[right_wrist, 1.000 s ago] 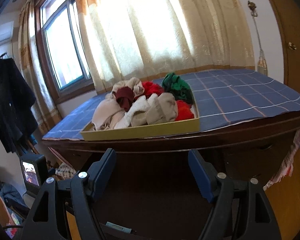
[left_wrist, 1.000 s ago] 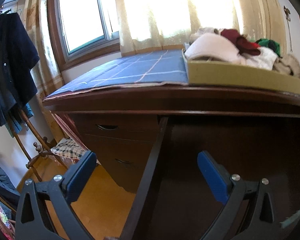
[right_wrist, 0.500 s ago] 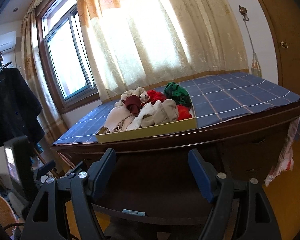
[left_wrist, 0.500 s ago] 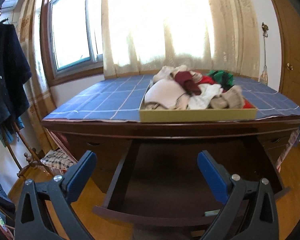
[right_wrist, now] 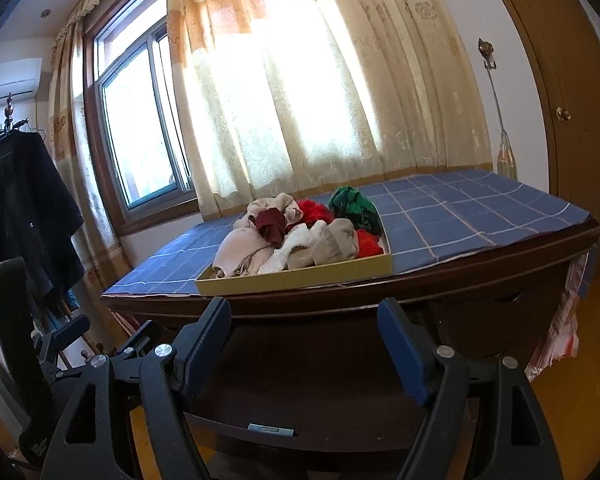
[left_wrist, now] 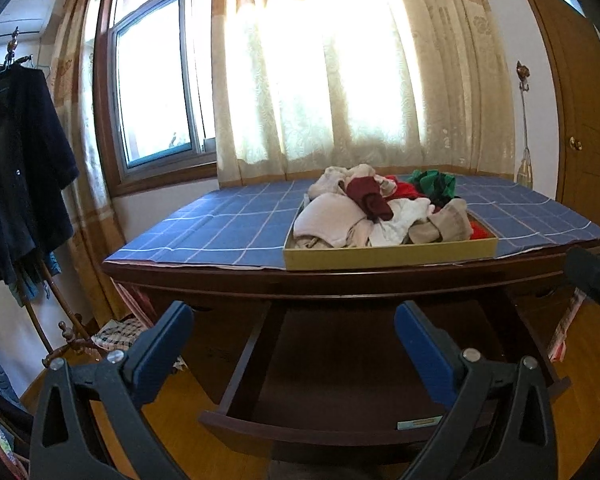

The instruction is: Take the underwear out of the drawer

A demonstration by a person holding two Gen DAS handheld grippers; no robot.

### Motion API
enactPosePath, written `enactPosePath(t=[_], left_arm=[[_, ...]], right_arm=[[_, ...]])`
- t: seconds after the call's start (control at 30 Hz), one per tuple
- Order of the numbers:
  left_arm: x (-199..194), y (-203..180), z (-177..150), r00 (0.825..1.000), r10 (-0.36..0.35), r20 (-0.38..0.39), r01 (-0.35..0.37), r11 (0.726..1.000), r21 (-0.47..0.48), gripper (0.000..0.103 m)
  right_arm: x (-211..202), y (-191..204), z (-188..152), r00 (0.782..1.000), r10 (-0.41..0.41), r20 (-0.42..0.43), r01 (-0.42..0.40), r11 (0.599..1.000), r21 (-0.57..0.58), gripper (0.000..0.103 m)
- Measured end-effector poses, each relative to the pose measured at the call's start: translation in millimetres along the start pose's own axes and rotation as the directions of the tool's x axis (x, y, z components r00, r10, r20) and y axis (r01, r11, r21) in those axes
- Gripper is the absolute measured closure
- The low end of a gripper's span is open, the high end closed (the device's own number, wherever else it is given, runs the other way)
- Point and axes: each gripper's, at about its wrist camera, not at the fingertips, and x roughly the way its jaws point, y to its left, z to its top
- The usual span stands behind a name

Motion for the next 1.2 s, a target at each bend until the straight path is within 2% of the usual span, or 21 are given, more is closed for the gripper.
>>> enactPosePath(t=[0.43,0.63,1.2], left_arm=[[-4,0,-1,1.0,-0.007,0.007,0.007,1.0,0.001,0.0],[-13,-4,0,0.999,0.001,0.046,-0.002,1.0,0.013,0.0],[-16,-2,2,0.999,-0.002,0.047,0.002,1.0,-0.004,0.0]], right_arm=[[-4,4,0,1.0,0.0,0.02,0.0,1.0,-0.015,0.024],[-9,4,0,0.999,-0.003,0.039,0.003,1.0,-0.015,0.024],[-15,4,0,0.998,-0.012,0.067,0.014,1.0,-0.021,0.024]])
